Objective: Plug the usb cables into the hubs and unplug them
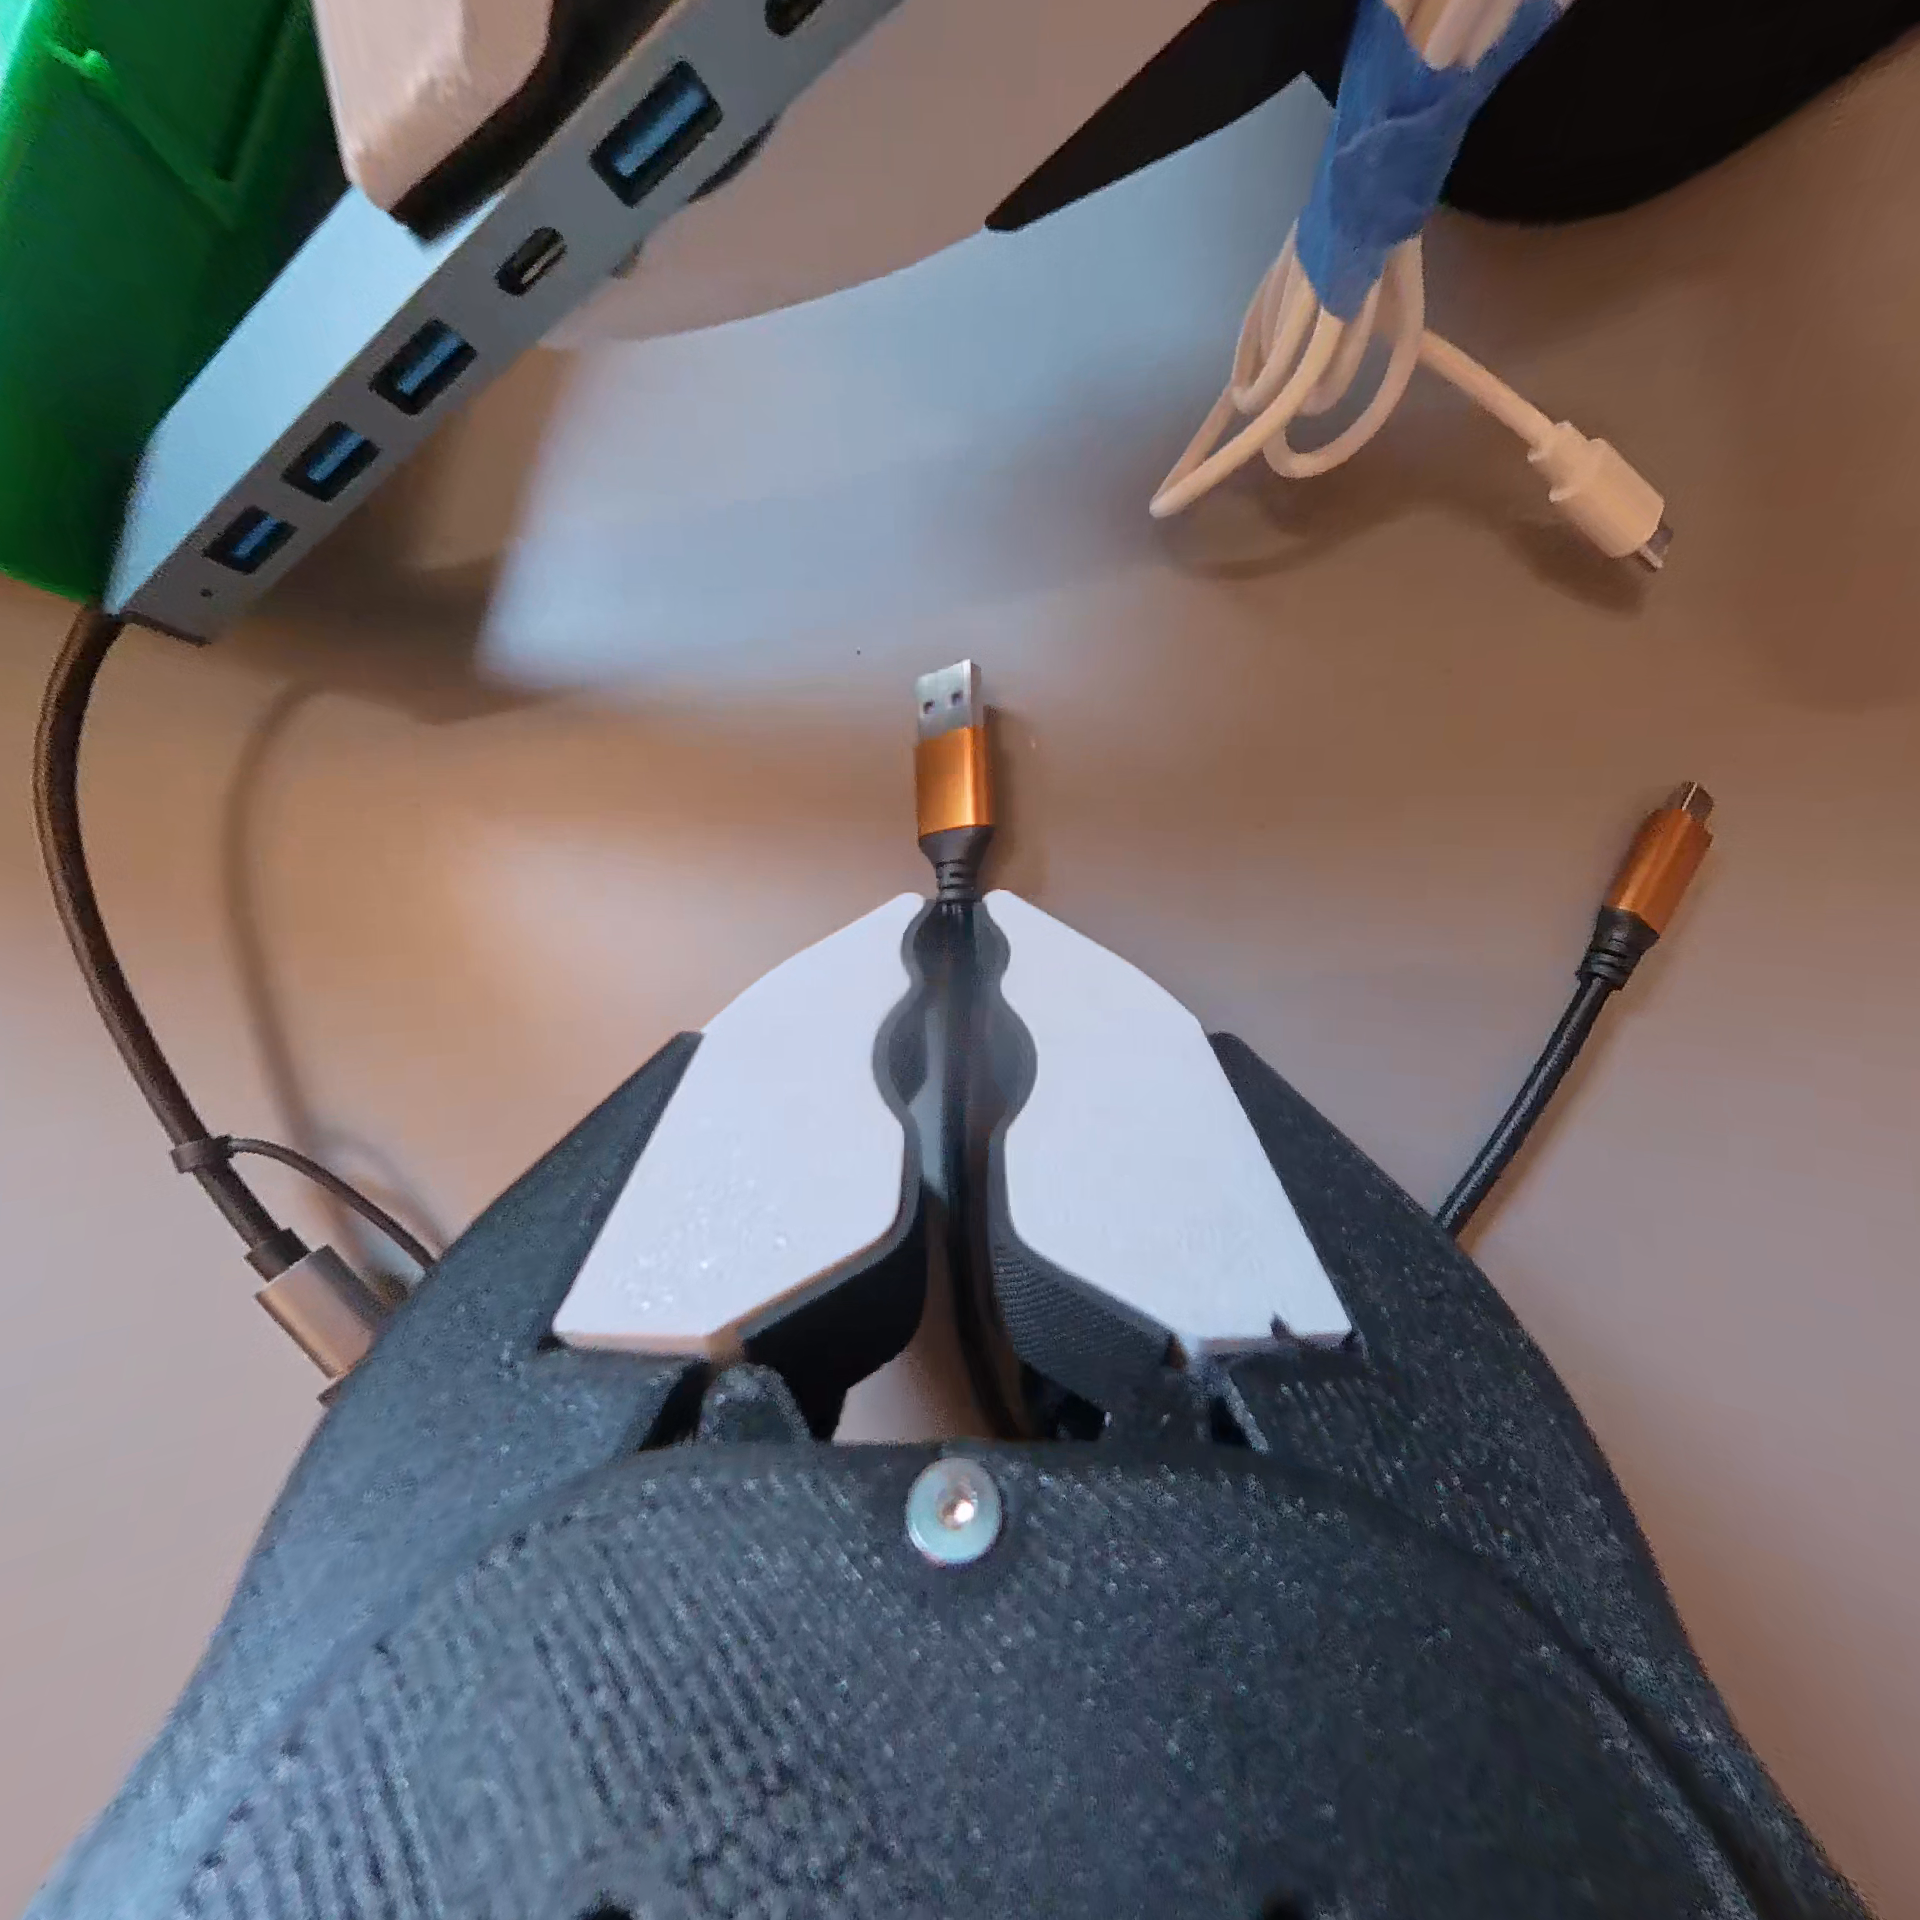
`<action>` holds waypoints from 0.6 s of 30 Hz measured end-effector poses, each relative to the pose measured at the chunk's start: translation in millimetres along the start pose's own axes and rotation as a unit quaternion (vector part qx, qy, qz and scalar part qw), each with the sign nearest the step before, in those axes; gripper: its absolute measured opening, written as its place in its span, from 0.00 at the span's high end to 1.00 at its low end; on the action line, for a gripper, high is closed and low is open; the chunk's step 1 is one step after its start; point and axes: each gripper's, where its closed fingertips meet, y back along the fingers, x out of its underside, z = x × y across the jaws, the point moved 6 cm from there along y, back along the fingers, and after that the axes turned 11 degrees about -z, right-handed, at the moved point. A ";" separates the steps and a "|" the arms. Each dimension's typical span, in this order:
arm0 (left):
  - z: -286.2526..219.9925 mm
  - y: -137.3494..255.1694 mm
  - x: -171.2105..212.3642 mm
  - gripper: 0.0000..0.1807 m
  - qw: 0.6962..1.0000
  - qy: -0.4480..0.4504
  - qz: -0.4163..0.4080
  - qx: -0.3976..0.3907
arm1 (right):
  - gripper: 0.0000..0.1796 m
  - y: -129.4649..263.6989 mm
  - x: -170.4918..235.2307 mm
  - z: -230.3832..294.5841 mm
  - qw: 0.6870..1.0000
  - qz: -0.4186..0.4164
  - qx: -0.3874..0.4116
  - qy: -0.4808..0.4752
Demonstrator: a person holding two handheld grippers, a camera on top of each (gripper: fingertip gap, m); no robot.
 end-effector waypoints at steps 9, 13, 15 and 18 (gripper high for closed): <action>6.5 32.7 -26.9 0.97 0.995 -0.024 -0.003 -0.094 | 0.93 -4.6 -7.5 5.4 0.999 0.007 0.012 0.045; 5.7 38.7 -46.9 0.97 0.990 -0.045 0.022 -0.129 | 0.93 -12.7 -13.7 6.7 0.997 0.029 0.024 0.074; 8.4 39.1 -49.4 0.97 0.986 -0.063 0.052 -0.147 | 0.93 -15.5 -14.7 7.9 0.995 0.048 0.028 0.085; 8.8 42.1 -54.4 0.97 0.984 -0.069 0.050 -0.156 | 0.93 -16.1 -14.3 8.6 0.994 0.061 0.033 0.086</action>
